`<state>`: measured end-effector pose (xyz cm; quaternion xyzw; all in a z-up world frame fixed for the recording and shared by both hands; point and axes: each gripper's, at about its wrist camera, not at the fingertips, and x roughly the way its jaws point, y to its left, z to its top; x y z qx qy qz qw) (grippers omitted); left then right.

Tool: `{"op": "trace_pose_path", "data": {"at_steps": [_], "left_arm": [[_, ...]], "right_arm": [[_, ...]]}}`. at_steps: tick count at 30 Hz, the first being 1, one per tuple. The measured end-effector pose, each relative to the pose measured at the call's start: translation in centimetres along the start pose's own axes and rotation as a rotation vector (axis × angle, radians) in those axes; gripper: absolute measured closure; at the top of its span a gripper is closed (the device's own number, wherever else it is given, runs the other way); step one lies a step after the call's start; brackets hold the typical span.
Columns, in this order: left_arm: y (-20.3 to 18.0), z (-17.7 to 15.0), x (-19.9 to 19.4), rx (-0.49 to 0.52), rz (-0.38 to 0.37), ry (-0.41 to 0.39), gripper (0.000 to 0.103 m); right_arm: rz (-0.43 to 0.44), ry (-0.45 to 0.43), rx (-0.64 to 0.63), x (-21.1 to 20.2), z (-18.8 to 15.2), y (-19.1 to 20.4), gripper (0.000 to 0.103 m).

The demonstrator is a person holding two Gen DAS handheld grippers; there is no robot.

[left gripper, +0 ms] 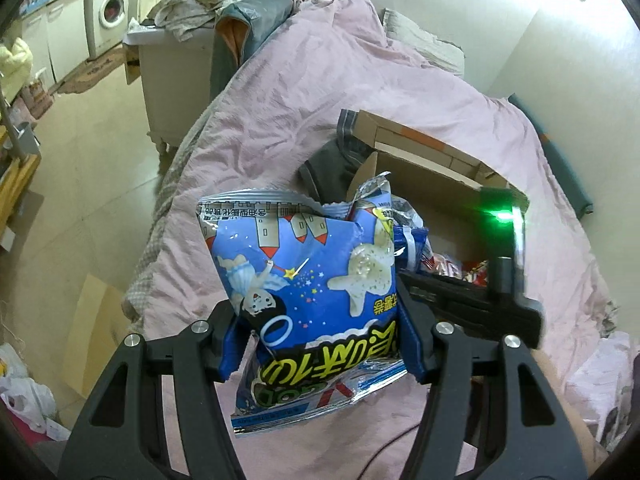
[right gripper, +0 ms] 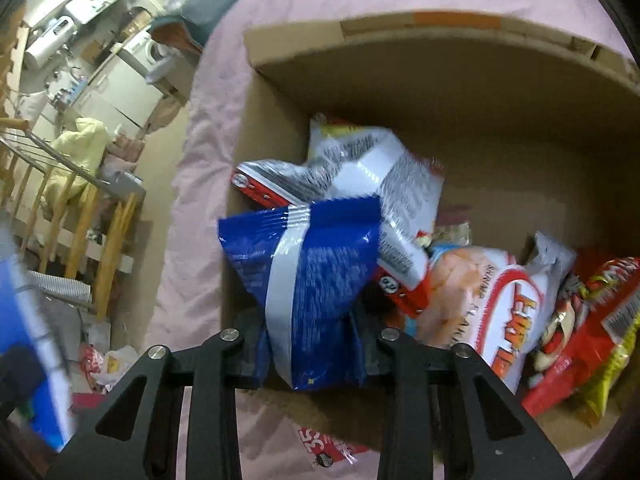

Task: Organize snacks
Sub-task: 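Lower the blue striped bag into the box and open the right tool, then lower the astronaut-print bag into the box and open the left tool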

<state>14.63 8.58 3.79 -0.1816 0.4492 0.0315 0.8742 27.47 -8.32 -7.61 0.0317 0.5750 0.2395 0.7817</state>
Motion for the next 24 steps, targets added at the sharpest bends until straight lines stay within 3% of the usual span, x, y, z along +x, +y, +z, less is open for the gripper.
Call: {"op": "trace_pose_path", "data": {"at_steps": [3,6,11,12,13,16,19,24], "left_arm": [[-0.2,0.1,-0.1,-0.005,-0.021,0.002,0.044],[-0.5,0.0,-0.4,0.002,-0.026,-0.004,0.044],[-0.4,-0.1,-0.4,0.006,-0.018,-0.009,0.044],[-0.3,0.0,-0.4,0.003,-0.014,-0.009,0.044],[-0.3,0.0,-0.3,-0.001,-0.010,-0.010,0.044],[-0.2,-0.1,-0.2,-0.005,0.001,-0.012,0.044],[-0.6,-0.4,0.1,0.007,0.009,-0.005,0.044],[-2.3,-1.3,1.2,0.062,0.015,0.025,0.044]], "right_arm": [[0.031,0.072,0.047,1.7,0.0,-0.9,0.071],[0.048,0.083,0.030,1.5,0.2,-0.5,0.067],[0.109,0.084,0.036,-1.1,0.3,-0.7,0.039],[0.131,0.088,0.042,-1.7,0.2,-0.9,0.027],[0.144,0.091,0.046,-2.3,-0.1,-1.0,0.022],[0.172,0.082,0.034,-4.6,-1.2,-1.8,0.022],[0.184,0.018,0.033,-7.9,-2.7,-3.5,0.022],[0.156,-0.083,0.142,-12.5,-6.0,-8.8,0.022]]}}
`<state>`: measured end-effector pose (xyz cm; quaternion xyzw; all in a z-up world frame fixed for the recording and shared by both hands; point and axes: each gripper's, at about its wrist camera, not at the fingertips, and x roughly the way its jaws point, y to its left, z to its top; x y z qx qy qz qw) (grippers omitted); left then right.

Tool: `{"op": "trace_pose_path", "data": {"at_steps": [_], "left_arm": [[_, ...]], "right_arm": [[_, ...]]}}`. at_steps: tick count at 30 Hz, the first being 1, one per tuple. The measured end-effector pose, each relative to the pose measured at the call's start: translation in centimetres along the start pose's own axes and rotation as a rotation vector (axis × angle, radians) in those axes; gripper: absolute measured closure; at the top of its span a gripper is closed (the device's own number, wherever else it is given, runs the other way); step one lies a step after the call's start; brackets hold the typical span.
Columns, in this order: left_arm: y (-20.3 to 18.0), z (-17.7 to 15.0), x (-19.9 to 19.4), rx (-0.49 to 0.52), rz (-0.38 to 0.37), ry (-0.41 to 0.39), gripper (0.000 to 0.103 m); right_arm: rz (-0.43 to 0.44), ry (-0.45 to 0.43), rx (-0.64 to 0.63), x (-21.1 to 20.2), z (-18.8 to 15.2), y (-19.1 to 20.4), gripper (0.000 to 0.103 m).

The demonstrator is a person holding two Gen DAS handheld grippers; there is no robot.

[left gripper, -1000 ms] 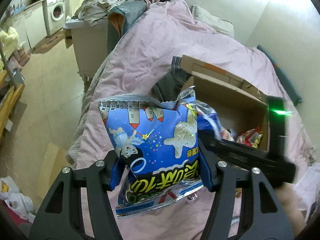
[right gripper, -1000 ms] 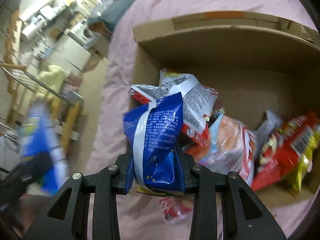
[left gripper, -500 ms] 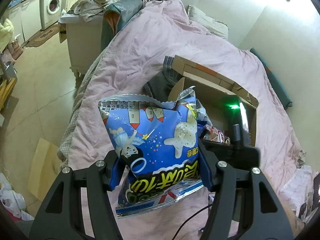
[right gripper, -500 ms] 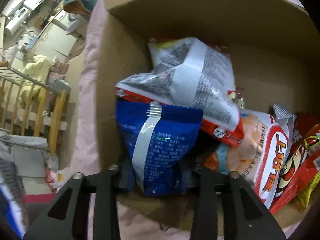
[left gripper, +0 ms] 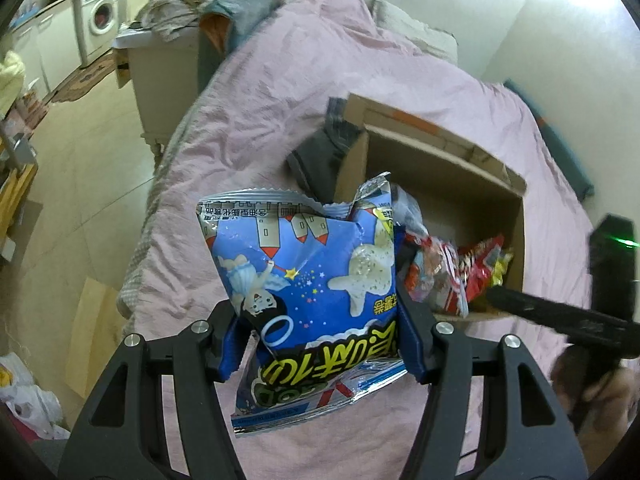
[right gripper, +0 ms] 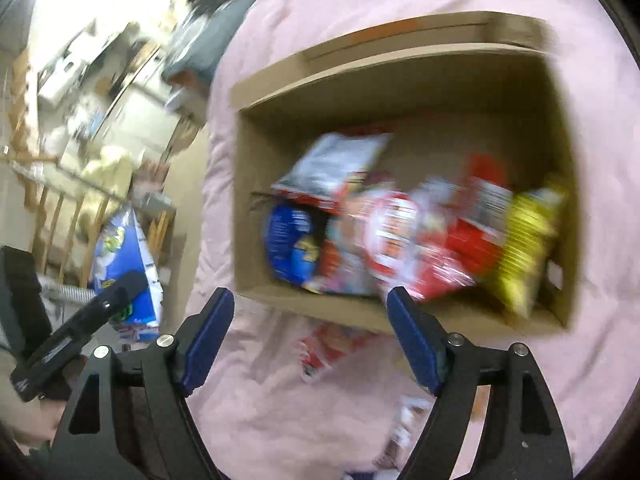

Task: Organize snacks
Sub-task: 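Lower the astronaut-print bag into the box and open the left tool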

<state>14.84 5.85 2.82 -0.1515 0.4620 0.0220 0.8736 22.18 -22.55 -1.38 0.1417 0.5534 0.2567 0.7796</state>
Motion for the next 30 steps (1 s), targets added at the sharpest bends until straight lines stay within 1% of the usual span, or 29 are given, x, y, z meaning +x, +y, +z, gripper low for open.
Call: {"op": "trace_pose_path", "data": {"at_steps": [2,4,7,10,12,14,15,16,19,20,22,25,27,29,30], "left_arm": [[-1.3,-0.1,0.6,0.035,0.000,0.009,0.044],[-3.0,0.0,1.0,0.086,0.013,0.009,0.044],[-5.0,0.7,2.1,0.120,0.007,0.032,0.044],[-7.3,1.5,3.6,0.142,-0.001,0.056,0.044],[-9.2,2.2,5.0,0.160,-0.006,0.081,0.044],[-10.3,2.9,6.4,0.117,-0.040,0.133,0.044],[-10.7,3.3,7.1,0.078,-0.057,0.159,0.044],[-11.0,3.9,8.1,0.011,-0.071,0.189,0.044],[-12.2,5.1,10.6,-0.126,-0.076,0.246,0.044],[-12.8,5.4,11.3,-0.143,-0.077,0.258,0.044],[-14.6,6.0,13.1,-0.135,-0.043,0.280,0.044],[-16.5,6.8,15.4,-0.116,-0.029,0.316,0.044],[-17.3,6.9,16.7,-0.097,-0.019,0.362,0.044],[-17.9,7.1,17.8,-0.080,-0.018,0.382,0.043],[-18.1,7.2,18.2,-0.068,-0.007,0.391,0.041]], "right_arm": [[-0.030,-0.057,0.035,-2.0,-0.8,-1.6,0.021],[-0.056,-0.099,0.060,-3.5,-1.4,-3.0,0.019],[-0.070,-0.163,0.115,-5.1,-2.1,-4.9,0.016],[-0.082,-0.191,0.170,-5.5,-2.6,-6.6,0.014],[-0.080,-0.194,0.217,-5.9,-2.7,-8.1,0.013],[-0.059,-0.201,0.250,-6.3,-2.6,-9.0,0.013],[-0.052,-0.208,0.261,-6.5,-2.5,-9.4,0.013],[-0.048,-0.216,0.270,-6.8,-2.5,-9.8,0.013],[-0.020,-0.238,0.297,-7.7,-2.5,-10.6,0.013],[-0.008,-0.248,0.305,-8.0,-2.5,-10.8,0.013],[0.000,-0.263,0.308,-8.3,-2.1,-11.0,0.013],[0.010,-0.277,0.309,-8.8,-1.8,-11.2,0.013],[0.029,-0.271,0.310,-8.7,-1.7,-11.3,0.013],[0.037,-0.265,0.304,-8.6,-1.6,-11.1,0.013],[0.037,-0.264,0.299,-8.6,-1.6,-11.0,0.013]]}}
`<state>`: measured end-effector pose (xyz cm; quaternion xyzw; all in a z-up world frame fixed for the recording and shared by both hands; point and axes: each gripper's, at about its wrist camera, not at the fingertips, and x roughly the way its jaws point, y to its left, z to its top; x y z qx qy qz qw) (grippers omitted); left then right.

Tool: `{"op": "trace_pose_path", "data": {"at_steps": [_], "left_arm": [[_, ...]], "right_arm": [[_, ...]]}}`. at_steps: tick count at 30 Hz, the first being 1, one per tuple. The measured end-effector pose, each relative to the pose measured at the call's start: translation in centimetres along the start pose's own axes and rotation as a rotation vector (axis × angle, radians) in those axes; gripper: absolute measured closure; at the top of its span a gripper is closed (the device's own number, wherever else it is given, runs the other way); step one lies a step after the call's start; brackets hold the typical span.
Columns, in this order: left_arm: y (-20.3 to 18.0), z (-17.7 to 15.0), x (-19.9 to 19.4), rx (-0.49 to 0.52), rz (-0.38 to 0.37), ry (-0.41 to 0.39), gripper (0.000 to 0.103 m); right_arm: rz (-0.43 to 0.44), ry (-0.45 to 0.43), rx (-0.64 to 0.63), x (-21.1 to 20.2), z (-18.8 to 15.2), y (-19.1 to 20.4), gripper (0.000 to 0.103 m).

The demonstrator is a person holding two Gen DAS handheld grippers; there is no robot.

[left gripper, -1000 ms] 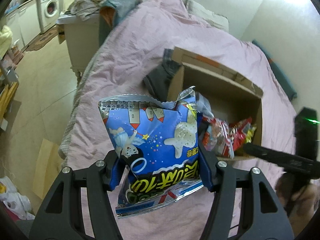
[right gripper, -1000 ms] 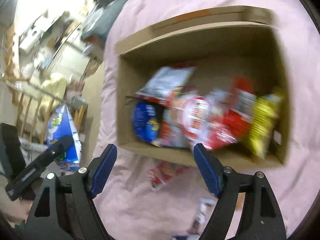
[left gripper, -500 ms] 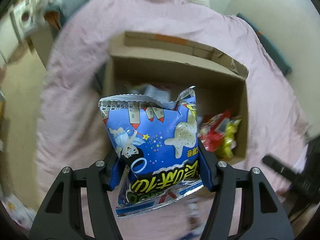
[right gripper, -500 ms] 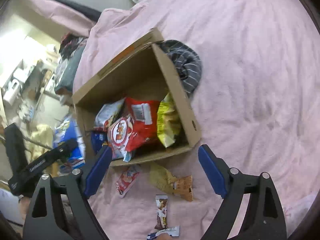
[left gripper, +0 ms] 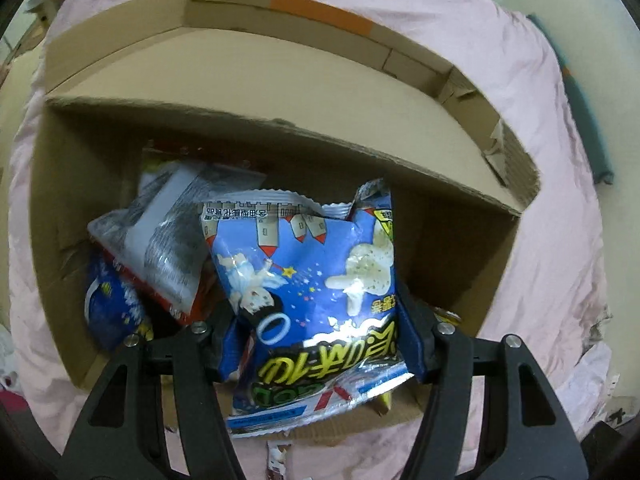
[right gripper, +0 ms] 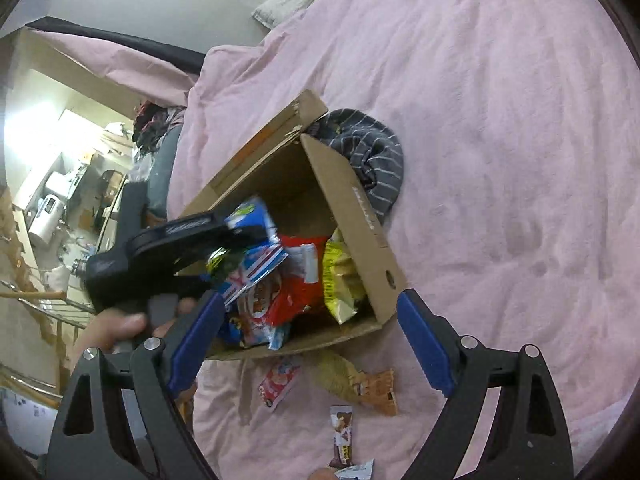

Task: Organize snacks
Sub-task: 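Lower the astronaut-print bag into the box and open the left tool, then withdraw both tools from the box toward the remaining snacks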

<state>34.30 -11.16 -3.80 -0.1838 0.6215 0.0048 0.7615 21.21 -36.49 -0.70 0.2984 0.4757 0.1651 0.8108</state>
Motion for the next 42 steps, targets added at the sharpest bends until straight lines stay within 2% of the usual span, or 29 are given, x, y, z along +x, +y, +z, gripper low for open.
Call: {"op": "trace_pose_path", "data": {"at_steps": [5,7,9,12,17,25,29,34,42], "left_arm": [[-0.6,0.7,1.1,0.056,0.018,0.033,0.034],[-0.7,0.4,0.5,0.076,0.019,0.018,0.018],[-0.8,0.0,-0.4,0.095,0.030,0.000,0.011],[-1.2,-0.8,-2.5,0.140,0.042,-0.041,0.011],[-0.9,-1.6,-5.1,0.170,0.014,-0.086,0.011],[3.0,-5.2,-8.3,0.165,0.042,-0.156,0.011],[5.5,-7.6,-9.1,0.179,0.059,-0.192,0.011],[8.8,-10.9,-9.7,0.179,0.071,-0.218,0.011],[12.2,-15.1,-9.1,0.159,0.069,-0.203,0.011]], "right_arm": [[0.008,0.003,-0.024,0.2,0.0,0.7,0.013],[0.010,0.006,-0.024,0.3,0.0,0.7,0.013],[0.008,0.005,-0.021,0.3,0.0,0.7,0.013],[0.012,0.003,-0.016,0.3,0.0,0.6,0.013],[0.005,0.008,-0.030,0.4,-0.2,0.9,0.013],[-0.035,0.039,-0.058,1.2,-1.4,1.2,0.013],[-0.040,0.073,-0.045,1.9,-2.3,0.9,0.013],[-0.091,0.120,-0.065,2.9,-3.9,0.8,0.013],[-0.181,0.229,-0.133,5.0,-7.1,1.0,0.013]]}}
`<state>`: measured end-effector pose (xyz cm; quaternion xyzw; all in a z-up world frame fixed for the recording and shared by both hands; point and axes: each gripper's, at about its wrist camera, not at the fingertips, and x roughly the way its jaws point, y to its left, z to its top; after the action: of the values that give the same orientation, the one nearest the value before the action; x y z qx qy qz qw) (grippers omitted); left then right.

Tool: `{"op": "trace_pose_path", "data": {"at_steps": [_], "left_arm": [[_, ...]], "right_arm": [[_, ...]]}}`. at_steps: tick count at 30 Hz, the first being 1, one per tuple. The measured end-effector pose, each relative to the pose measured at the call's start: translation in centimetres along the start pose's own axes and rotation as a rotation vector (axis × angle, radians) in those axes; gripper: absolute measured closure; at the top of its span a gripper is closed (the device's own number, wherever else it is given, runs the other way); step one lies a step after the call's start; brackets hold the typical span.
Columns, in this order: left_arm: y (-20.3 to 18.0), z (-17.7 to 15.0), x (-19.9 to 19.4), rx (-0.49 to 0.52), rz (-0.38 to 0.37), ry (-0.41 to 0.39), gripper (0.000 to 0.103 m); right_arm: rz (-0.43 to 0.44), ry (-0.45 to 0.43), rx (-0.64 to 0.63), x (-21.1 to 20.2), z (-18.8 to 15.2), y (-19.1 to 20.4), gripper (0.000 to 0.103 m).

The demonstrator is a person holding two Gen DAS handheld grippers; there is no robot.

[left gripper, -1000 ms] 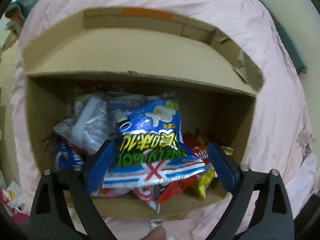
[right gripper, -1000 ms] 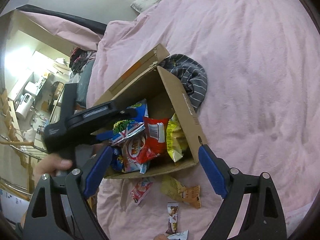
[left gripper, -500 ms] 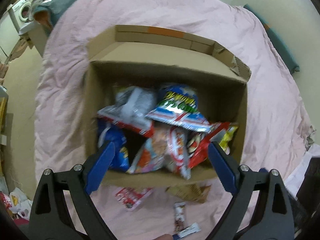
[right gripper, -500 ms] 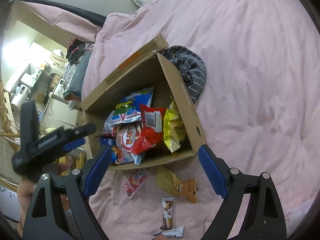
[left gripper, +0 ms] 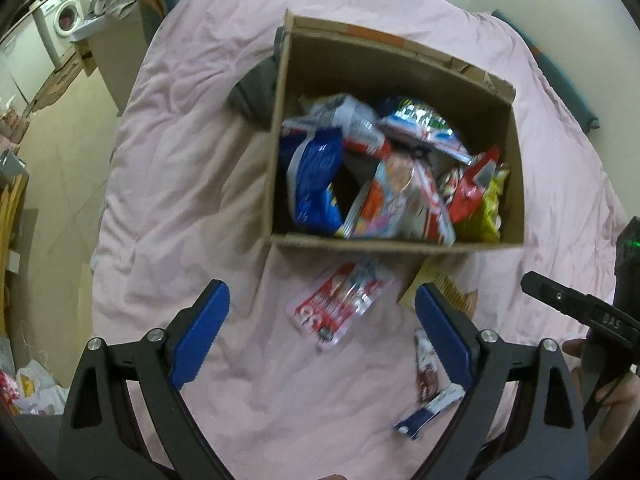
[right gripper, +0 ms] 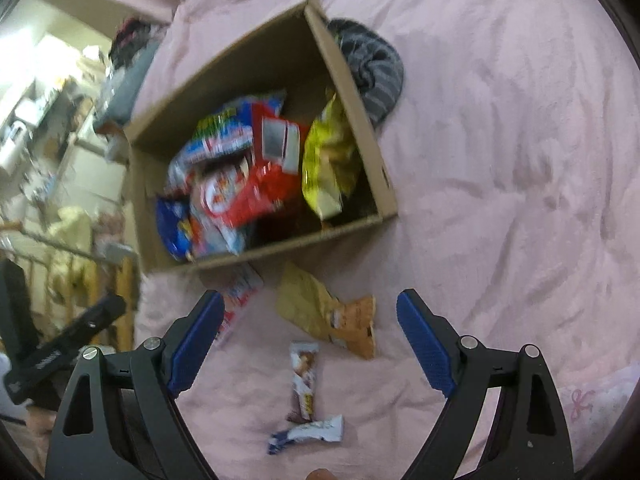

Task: Organize snacks
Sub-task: 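Withdraw both tools from the box toward the remaining snacks, then grasp the brown-and-white wafer bar with the right tool and lift it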

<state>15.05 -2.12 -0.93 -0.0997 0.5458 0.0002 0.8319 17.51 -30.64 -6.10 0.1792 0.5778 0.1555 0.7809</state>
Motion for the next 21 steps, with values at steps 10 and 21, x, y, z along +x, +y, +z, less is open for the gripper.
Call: {"op": "trace_pose_path", "data": {"at_steps": [10,21], "left_arm": [[1.4,-3.8,0.4,-0.024,0.009,0.006,0.011],[1.7,-4.0,0.5,-0.025,0.020,-0.008,0.011]], "right_arm": [[-0.058,0.267,-0.204,6.1,-5.7,3.9,0.025],[-0.209,0.375,-0.383,11.0,-8.2,6.9,0.061]]}}
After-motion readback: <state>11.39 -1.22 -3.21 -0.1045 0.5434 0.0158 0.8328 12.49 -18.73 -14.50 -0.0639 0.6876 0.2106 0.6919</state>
